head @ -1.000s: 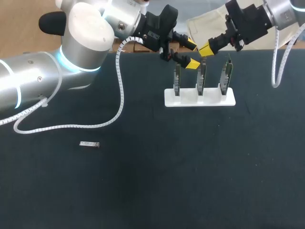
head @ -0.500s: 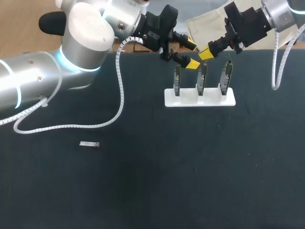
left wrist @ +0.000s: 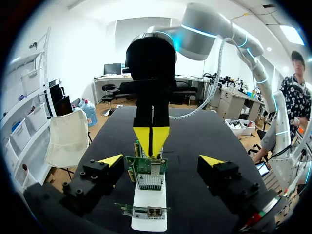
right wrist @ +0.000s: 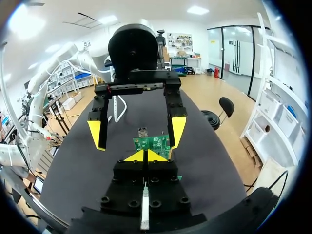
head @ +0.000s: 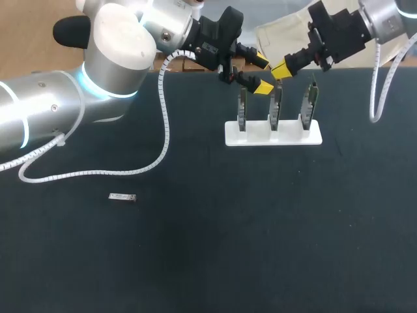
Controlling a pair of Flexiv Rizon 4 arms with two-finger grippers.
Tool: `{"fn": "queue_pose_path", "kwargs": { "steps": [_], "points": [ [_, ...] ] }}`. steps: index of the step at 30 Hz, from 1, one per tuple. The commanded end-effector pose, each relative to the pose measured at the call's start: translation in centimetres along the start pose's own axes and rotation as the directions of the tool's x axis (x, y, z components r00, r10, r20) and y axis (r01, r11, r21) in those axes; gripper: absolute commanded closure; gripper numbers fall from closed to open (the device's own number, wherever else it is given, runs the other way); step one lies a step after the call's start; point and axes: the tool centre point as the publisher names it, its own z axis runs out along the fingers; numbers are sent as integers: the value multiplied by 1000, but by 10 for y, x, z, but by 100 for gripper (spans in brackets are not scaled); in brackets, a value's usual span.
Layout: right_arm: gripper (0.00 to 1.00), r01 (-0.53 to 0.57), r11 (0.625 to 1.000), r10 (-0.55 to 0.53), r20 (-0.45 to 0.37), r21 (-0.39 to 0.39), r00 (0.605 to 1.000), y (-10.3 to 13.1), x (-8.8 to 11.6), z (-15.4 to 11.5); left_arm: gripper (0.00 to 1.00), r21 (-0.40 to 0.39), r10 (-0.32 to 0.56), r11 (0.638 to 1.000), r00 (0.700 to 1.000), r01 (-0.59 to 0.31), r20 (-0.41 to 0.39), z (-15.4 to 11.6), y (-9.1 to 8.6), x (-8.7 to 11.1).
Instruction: Pick up the optical module with the left hand, and insert it into the network port with the right hand.
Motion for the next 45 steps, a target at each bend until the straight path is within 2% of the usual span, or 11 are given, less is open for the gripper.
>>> {"fn": "queue_pose_path", "kwargs": {
  "steps": [1, 45],
  "points": [
    [100, 5, 1000, -5, 1, 6, 1000, 1, 0, -4, 0, 4, -1, 1000, 1000, 1, -5, 0, 2, -1],
    [100, -24, 1000, 24, -56, -1, 998, 5, 19, 5, 0, 4, -1, 1000, 1000, 1, -5, 0, 2, -1]
  ]
}}
